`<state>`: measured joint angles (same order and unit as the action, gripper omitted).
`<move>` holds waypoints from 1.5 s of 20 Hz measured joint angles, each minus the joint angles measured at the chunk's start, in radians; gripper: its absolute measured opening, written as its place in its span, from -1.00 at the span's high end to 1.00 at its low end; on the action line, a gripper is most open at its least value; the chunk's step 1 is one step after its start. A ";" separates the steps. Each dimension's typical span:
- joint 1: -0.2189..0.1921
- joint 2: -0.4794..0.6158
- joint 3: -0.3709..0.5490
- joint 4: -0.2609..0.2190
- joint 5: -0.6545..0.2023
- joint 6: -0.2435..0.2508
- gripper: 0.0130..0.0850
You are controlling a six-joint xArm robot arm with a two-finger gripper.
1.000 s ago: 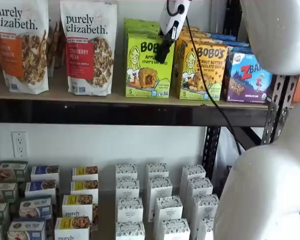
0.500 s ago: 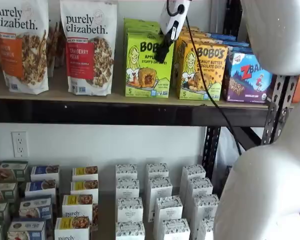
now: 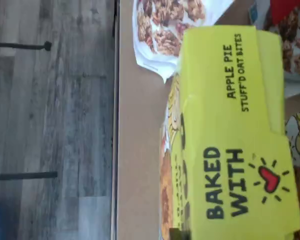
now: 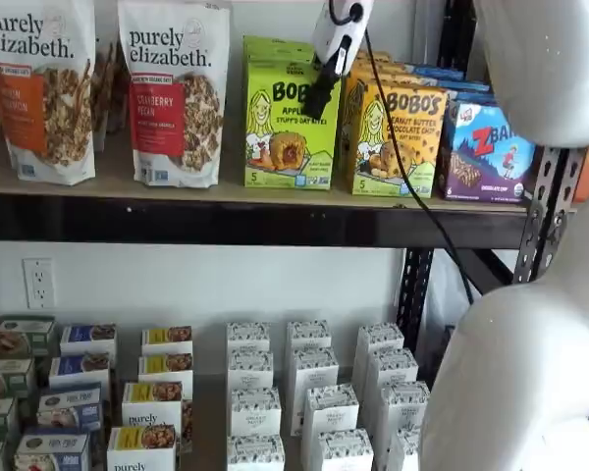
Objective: Pick the green box on the top shelf, the fourth from the left
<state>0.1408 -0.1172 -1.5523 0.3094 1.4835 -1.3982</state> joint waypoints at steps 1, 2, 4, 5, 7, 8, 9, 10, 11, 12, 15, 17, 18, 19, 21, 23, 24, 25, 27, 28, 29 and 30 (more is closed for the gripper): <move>-0.001 -0.002 -0.001 0.003 0.002 0.000 0.44; -0.002 -0.004 -0.003 0.004 0.006 0.000 0.44; -0.003 -0.006 -0.006 0.005 0.012 0.001 0.44; -0.004 -0.008 -0.007 0.006 0.016 0.001 0.44; -0.006 -0.009 -0.011 0.007 0.026 0.001 0.44; -0.006 -0.009 -0.014 0.007 0.031 0.001 0.44; -0.007 -0.010 -0.017 0.006 0.038 0.002 0.44; -0.007 -0.010 -0.019 0.006 0.044 0.002 0.44; -0.007 -0.010 -0.023 0.006 0.053 0.003 0.44; -0.007 -0.009 -0.027 0.004 0.062 0.004 0.44; -0.005 -0.006 -0.041 -0.008 0.092 0.008 0.44; -0.003 -0.004 -0.052 -0.016 0.117 0.011 0.44; -0.002 -0.004 -0.056 -0.018 0.127 0.012 0.44; -0.002 -0.006 -0.057 -0.019 0.133 0.013 0.44; -0.002 -0.011 -0.058 -0.019 0.148 0.014 0.44; -0.004 -0.016 -0.057 -0.019 0.161 0.015 0.44; -0.005 -0.020 -0.057 -0.018 0.169 0.015 0.44; -0.007 -0.025 -0.056 -0.016 0.178 0.015 0.44; -0.009 -0.034 -0.052 -0.014 0.193 0.014 0.44; -0.010 -0.040 -0.049 -0.011 0.200 0.014 0.44; -0.012 -0.046 -0.046 -0.011 0.205 0.013 0.44; -0.013 -0.054 -0.040 -0.010 0.211 0.013 0.44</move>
<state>0.1277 -0.1714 -1.5921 0.2994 1.6940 -1.3851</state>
